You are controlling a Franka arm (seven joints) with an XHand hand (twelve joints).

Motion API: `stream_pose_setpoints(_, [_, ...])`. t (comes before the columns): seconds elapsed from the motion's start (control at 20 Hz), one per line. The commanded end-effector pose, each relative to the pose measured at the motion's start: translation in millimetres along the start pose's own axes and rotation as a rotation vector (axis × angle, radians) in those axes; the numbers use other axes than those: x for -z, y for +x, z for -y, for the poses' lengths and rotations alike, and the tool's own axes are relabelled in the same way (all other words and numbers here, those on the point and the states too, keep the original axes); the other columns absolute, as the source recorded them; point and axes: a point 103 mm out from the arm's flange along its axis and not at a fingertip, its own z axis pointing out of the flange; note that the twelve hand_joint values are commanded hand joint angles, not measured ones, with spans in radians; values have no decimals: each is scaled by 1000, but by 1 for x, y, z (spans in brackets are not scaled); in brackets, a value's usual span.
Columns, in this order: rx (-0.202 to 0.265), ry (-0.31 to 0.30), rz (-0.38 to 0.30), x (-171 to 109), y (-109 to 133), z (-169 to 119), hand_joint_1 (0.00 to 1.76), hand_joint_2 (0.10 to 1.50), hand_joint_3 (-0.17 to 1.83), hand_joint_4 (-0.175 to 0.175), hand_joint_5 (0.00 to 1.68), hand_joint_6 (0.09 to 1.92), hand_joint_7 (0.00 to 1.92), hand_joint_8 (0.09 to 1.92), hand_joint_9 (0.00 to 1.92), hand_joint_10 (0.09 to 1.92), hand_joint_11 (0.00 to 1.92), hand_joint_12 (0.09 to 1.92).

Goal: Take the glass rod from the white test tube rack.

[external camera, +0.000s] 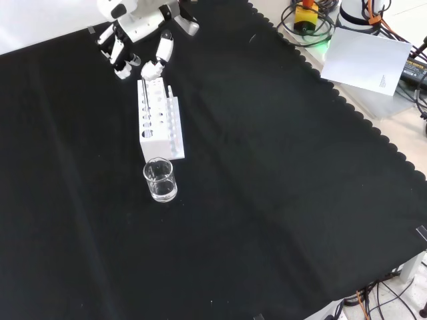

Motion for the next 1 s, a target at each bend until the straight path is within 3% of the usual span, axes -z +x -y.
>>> stream_pose_setpoints(0.05, [30,20,22,-8,8,-1,740,876,554,-175,557,998,1038,914,1189,880,196,1446])
stream_pose_setpoints(0.3, [29,30,37,-15,6,-1,779,852,579,-175,592,988,1057,903,1283,861,201,1442])
stream_pose_setpoints(0.45, [16,35,10,-14,2,1,806,841,591,-175,617,984,1066,898,1333,860,211,1436])
stream_pose_setpoints(1.0, [30,-14,49,-14,15,0,978,771,698,-175,790,944,1188,856,1551,809,399,1354])
